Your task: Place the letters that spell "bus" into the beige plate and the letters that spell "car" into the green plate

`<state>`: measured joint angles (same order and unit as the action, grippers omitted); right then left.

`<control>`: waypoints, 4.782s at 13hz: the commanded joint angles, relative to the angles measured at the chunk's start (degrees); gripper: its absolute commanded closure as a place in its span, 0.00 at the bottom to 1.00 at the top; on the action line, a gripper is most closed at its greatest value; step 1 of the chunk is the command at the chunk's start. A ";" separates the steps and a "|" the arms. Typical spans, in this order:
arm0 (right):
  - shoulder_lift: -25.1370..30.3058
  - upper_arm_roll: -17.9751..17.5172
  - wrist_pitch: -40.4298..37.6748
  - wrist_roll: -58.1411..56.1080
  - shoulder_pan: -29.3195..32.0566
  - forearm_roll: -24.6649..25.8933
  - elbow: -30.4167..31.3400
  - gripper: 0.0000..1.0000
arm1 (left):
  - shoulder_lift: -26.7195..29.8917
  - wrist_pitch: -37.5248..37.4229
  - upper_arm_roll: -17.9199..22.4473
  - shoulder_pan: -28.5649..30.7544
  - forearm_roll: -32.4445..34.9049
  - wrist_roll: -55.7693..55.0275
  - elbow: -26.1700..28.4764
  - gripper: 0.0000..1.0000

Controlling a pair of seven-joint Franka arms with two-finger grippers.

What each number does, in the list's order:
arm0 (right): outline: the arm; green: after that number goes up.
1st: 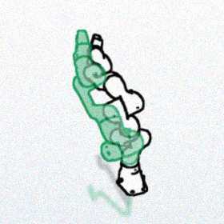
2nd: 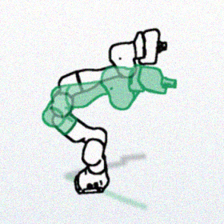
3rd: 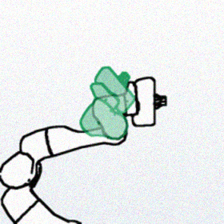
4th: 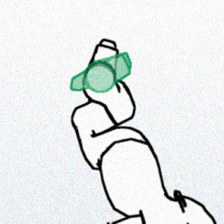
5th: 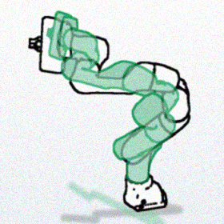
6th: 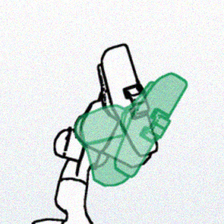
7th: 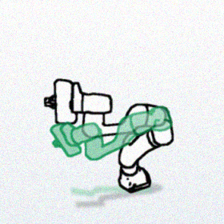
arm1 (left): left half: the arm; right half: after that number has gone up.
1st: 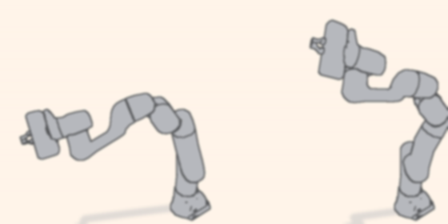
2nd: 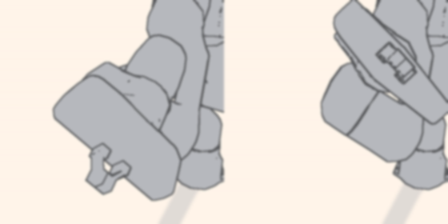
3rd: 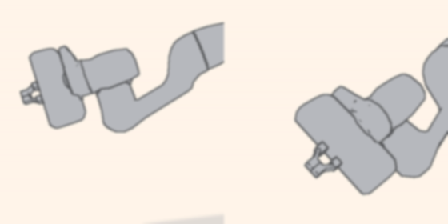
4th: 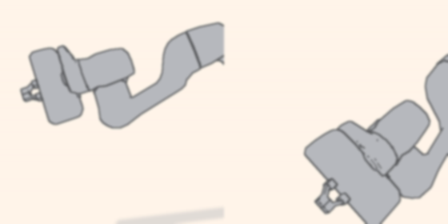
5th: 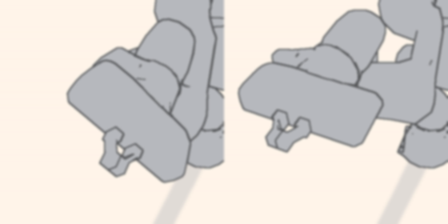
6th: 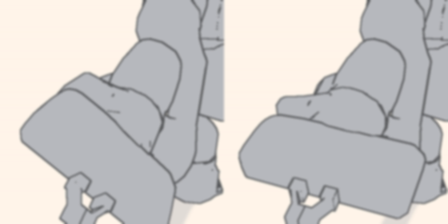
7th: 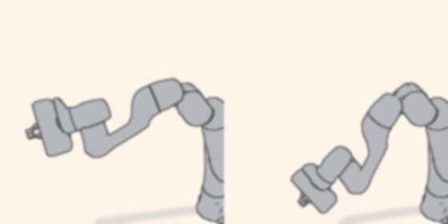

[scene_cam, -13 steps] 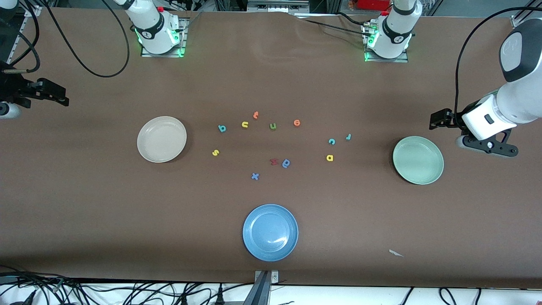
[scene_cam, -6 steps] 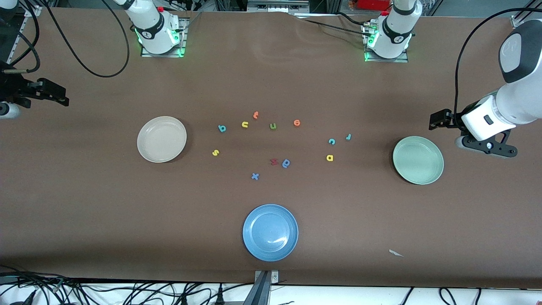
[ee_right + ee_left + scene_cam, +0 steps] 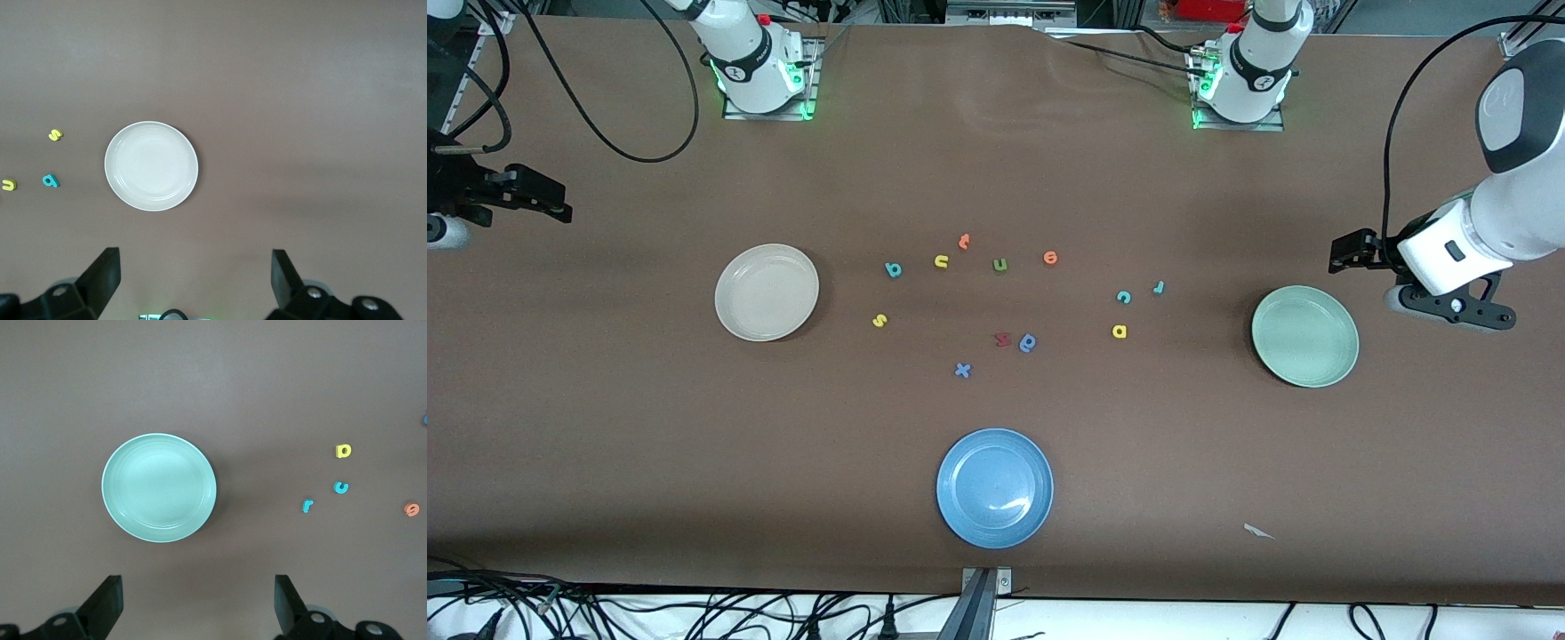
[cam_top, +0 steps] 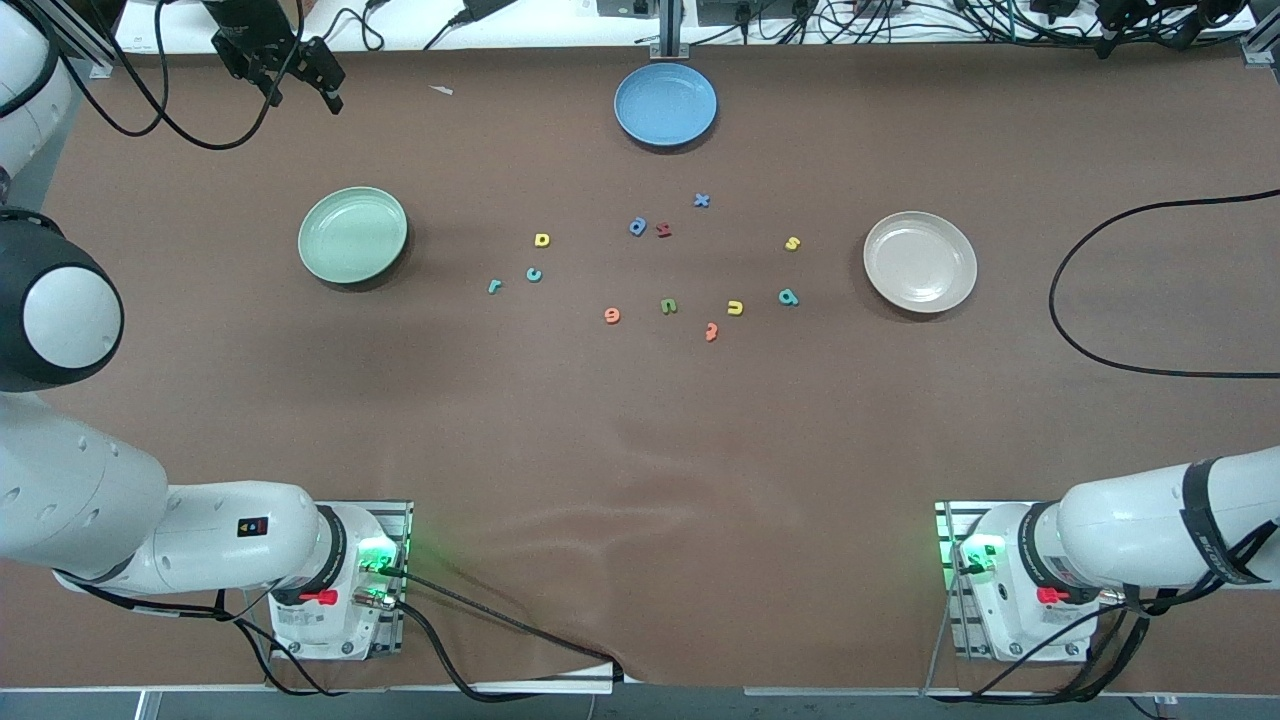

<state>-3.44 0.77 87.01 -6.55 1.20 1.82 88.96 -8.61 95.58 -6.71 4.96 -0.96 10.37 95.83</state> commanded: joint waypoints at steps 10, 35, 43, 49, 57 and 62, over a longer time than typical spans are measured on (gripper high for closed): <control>-0.17 0.11 -0.70 0.66 0.12 -1.63 -0.63 0.00 | -0.70 -0.48 0.03 -0.65 -1.94 0.53 -1.08 0.00; -0.16 0.90 0.36 -0.39 0.65 -2.44 -0.71 0.00 | -1.32 -0.57 0.03 -1.26 -1.94 0.36 -1.52 0.00; -0.16 0.99 0.53 -0.39 0.73 -2.34 -0.71 0.00 | -6.32 1.35 -0.06 -5.92 -8.25 -9.64 -1.17 0.00; -0.95 1.25 1.67 -0.31 1.17 -2.25 -1.24 0.00 | -10.99 11.61 -0.32 -13.21 -8.62 -23.53 5.66 0.02; -0.87 1.25 2.11 0.40 1.00 -2.34 -1.33 0.00 | -10.72 33.76 -0.41 -17.35 -7.22 -26.62 25.88 0.10; -0.78 0.81 2.11 0.48 0.38 -3.04 -1.07 0.00 | -12.30 42.14 -0.41 -19.28 -7.22 -27.94 31.35 0.23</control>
<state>-3.84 1.96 89.37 -6.58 1.95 -1.00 88.86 -21.01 136.54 -7.61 -13.30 -8.39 -15.91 126.50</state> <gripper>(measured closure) 0.000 0.163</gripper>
